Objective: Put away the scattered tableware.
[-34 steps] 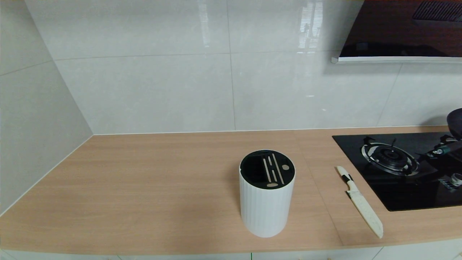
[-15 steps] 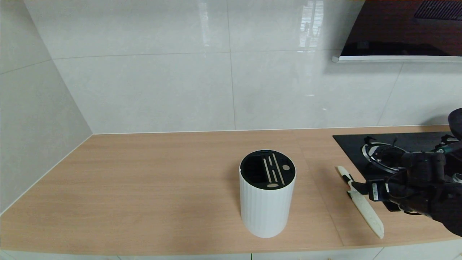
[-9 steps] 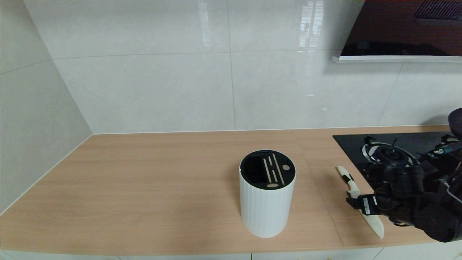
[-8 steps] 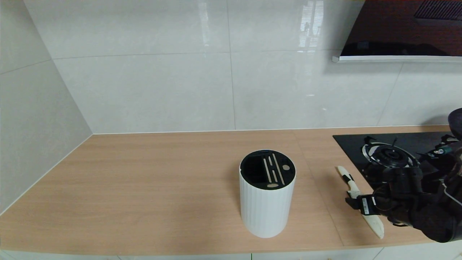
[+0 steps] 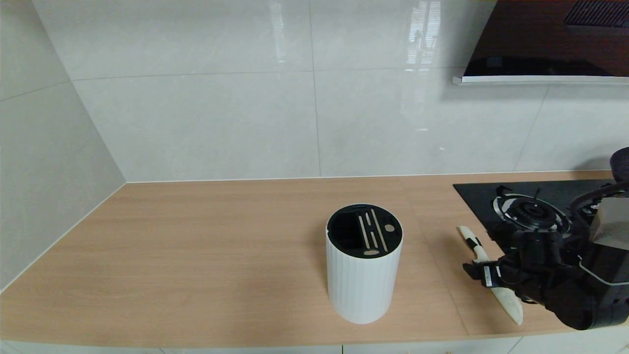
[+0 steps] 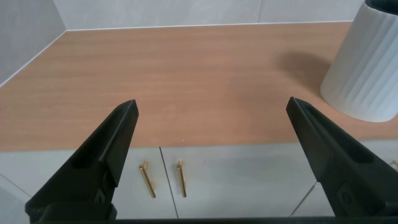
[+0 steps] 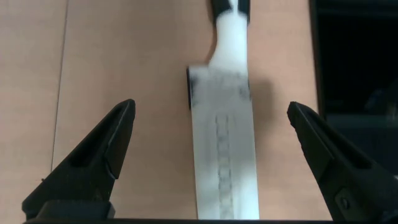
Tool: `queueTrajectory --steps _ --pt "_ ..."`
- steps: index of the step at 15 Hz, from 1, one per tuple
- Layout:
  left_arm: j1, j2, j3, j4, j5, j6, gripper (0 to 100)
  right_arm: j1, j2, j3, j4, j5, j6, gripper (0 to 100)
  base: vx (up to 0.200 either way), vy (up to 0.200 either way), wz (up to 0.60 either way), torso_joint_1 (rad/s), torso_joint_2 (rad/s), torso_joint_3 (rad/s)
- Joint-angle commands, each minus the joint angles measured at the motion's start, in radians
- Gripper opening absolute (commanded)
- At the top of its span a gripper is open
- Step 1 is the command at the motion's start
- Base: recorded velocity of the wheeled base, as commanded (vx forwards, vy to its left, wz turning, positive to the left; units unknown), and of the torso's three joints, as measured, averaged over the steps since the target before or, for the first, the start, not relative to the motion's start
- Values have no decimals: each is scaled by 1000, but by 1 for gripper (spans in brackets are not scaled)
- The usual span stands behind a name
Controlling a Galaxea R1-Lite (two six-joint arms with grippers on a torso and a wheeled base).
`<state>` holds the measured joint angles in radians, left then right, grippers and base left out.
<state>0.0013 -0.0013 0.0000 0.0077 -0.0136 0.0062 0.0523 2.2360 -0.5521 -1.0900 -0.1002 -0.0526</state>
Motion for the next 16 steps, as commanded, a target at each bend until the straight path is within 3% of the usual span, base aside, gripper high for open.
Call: queueTrajectory --steps 1,16 --pt "0 1 0 0 0 0 100 -2 39 -9 -16 25 0 100 0 0 0 0 0 0" --pt "0 1 0 0 0 0 100 -40 40 -14 -22 76 5 100 0 0 0 0 0 0"
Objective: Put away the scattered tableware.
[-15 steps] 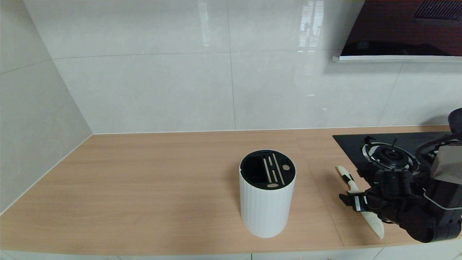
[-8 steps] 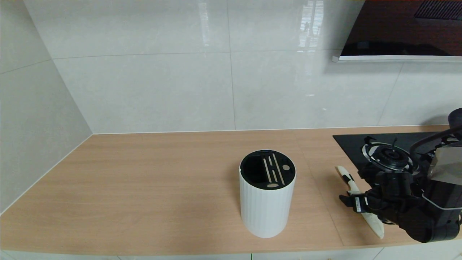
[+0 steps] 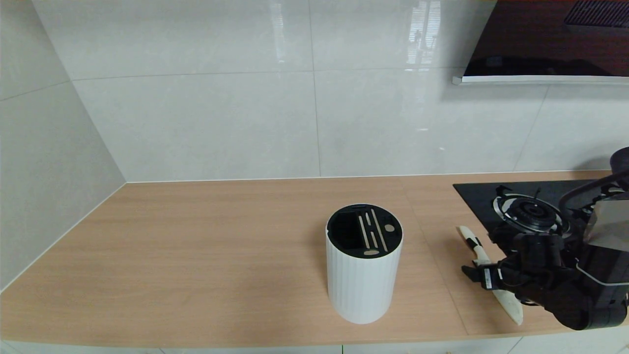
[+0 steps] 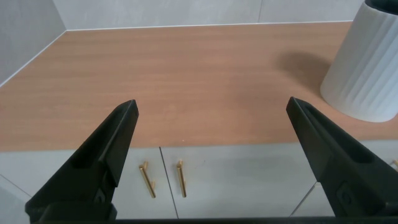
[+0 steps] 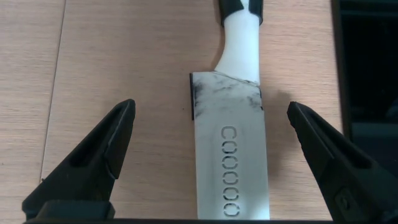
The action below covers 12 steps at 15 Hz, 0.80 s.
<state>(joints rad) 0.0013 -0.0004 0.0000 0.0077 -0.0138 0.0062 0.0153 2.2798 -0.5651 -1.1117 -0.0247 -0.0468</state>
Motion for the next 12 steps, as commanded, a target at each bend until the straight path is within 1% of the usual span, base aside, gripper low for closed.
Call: queueTrajectory --steps 1,5,6,12 --pt "0 0 0 0 0 0 100 -6 -2 -1 0 0 -1 100 0 0 0 0 0 0" --pt "0 0 0 0 0 0 100 -6 4 -1 0 -1 -2 100 0 0 0 0 0 0" --pt "0 0 0 0 0 0 100 -6 9 -1 0 -1 -2 0 0 0 0 0 0 0" --pt "0 0 0 0 0 0 100 -6 24 -1 0 -3 -4 0 0 0 0 0 0 0"
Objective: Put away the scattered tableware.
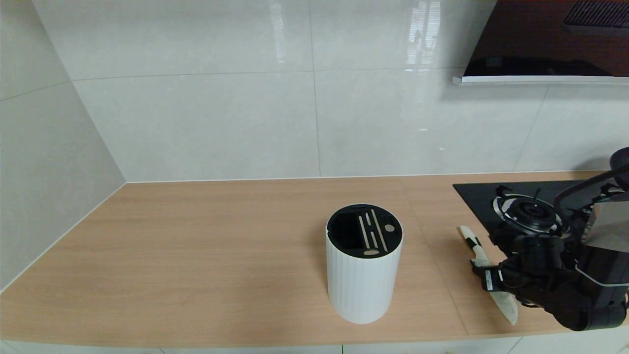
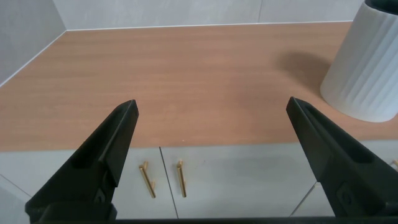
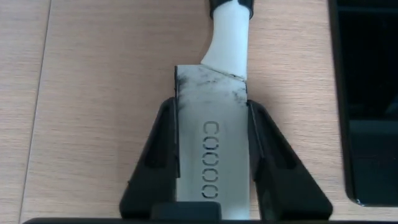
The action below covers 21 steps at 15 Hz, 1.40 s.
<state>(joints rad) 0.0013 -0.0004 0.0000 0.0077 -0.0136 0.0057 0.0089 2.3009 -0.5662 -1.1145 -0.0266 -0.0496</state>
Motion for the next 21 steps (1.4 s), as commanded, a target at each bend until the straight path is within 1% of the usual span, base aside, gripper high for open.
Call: queueTrajectory --steps 1,8,9,10,12,13,15,16,18,19,21 --pt "0 0 0 0 0 0 100 0 3 0 2 -1 -1 0 0 0 0 0 0 0" --pt "0 0 0 0 0 3 100 0 -8 2 -2 -4 -1 0 0 0 0 0 0 0" --pt "0 0 0 0 0 16 100 0 -26 8 -30 -4 -1 0 0 0 0 0 0 0" --pt "0 0 0 0 -2 19 100 0 -43 12 -36 -4 0 0 0 0 0 0 0 0" --pt "0 0 0 0 -2 30 100 0 -104 38 -41 1 4 0 0 0 0 0 0 0" --pt "0 0 0 0 -2 30 100 0 -115 42 -41 1 5 0 0 0 0 0 0 0" --pt "0 0 -5 -2 -9 36 100 6 -258 75 -38 -1 17 0 0 0 0 0 0 0" --pt "0 0 -48 2 -46 36 100 23 -342 85 -25 -3 17 0 0 0 0 0 0 0" --pt "-1 23 -160 31 -169 36 100 57 -459 78 36 -10 17 0 0 0 0 0 0 0" --pt "-3 132 -291 97 -347 31 100 88 -571 43 120 -10 16 0 0 0 0 0 0 0" --pt "-3 366 -391 107 -522 30 100 125 -687 -41 278 -12 16 0 0 0 0 0 0 0"
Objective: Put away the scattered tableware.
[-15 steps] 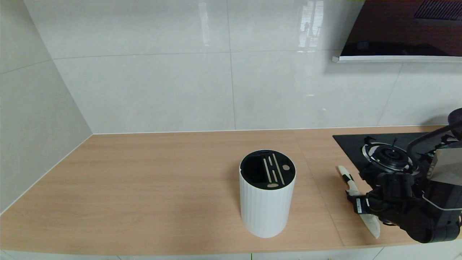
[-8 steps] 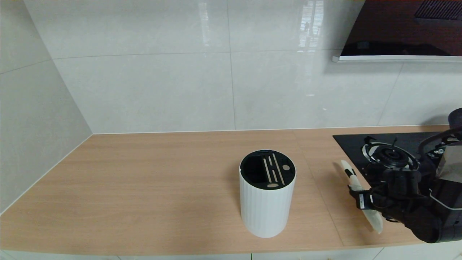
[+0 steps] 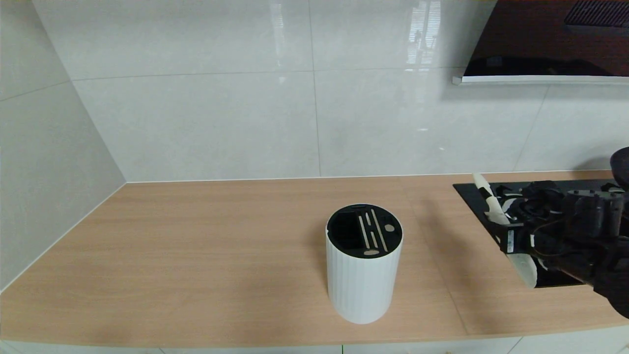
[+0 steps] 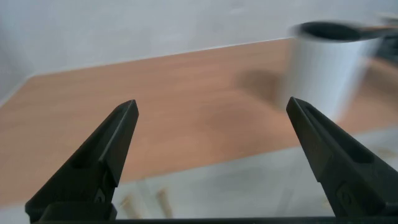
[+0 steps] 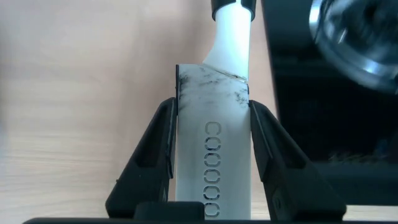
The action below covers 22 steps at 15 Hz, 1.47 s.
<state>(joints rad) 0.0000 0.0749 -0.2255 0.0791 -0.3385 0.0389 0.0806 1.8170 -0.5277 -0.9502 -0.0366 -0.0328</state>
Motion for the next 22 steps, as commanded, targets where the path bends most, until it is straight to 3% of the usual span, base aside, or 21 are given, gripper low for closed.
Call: queueTrajectory --steps 1,3,4,5,6,8,9,11,13,15,16,18,20,22 --pt "-2 408 -204 28 -246 -7 100 73 -245 -124 192 -2 -1 0 0 0 0 0 0 0" --pt "-41 711 -317 -85 -261 -62 100 171 -338 -199 337 -3 2 0 0 0 0 0 0 0" --pt "-78 815 -364 -167 -258 -128 100 223 -366 -204 364 -3 8 0 0 0 0 0 0 0" --pt "-120 899 -406 -254 -258 -238 100 274 -384 -203 381 -14 8 0 0 0 0 0 0 0" --pt "-192 934 -420 -309 -257 -318 100 326 -407 -199 401 -51 8 0 0 0 0 0 0 0" --pt "-380 967 -396 -332 -234 -461 100 424 -447 -196 467 -128 10 0 0 0 0 0 0 0" --pt "-399 990 -394 -348 -234 -499 100 459 -461 -195 492 -131 17 0 0 0 0 0 0 0" --pt "-436 1102 -420 -449 -229 -533 100 522 -469 -196 502 -138 34 0 0 0 0 0 0 0" --pt "-543 1296 -489 -561 -165 -545 100 570 -469 -196 504 -141 56 0 0 0 0 0 0 0" --pt "-621 1445 -557 -717 -60 -654 100 582 -469 -195 518 -154 63 0 0 0 0 0 0 0" --pt "-640 1505 -612 -788 -47 -711 100 602 -472 -201 528 -178 63 0 0 0 0 0 0 0" --pt "-646 1543 -661 -805 -40 -718 100 643 -472 -206 527 -189 65 0 0 0 0 0 0 0" --pt "-652 1554 -646 -842 -40 -751 100 683 -435 -270 525 -187 71 0 0 0 0 0 0 0" --pt "-652 1577 -643 -883 -25 -758 100 729 -360 -304 524 -197 94 0 0 0 0 0 0 0"
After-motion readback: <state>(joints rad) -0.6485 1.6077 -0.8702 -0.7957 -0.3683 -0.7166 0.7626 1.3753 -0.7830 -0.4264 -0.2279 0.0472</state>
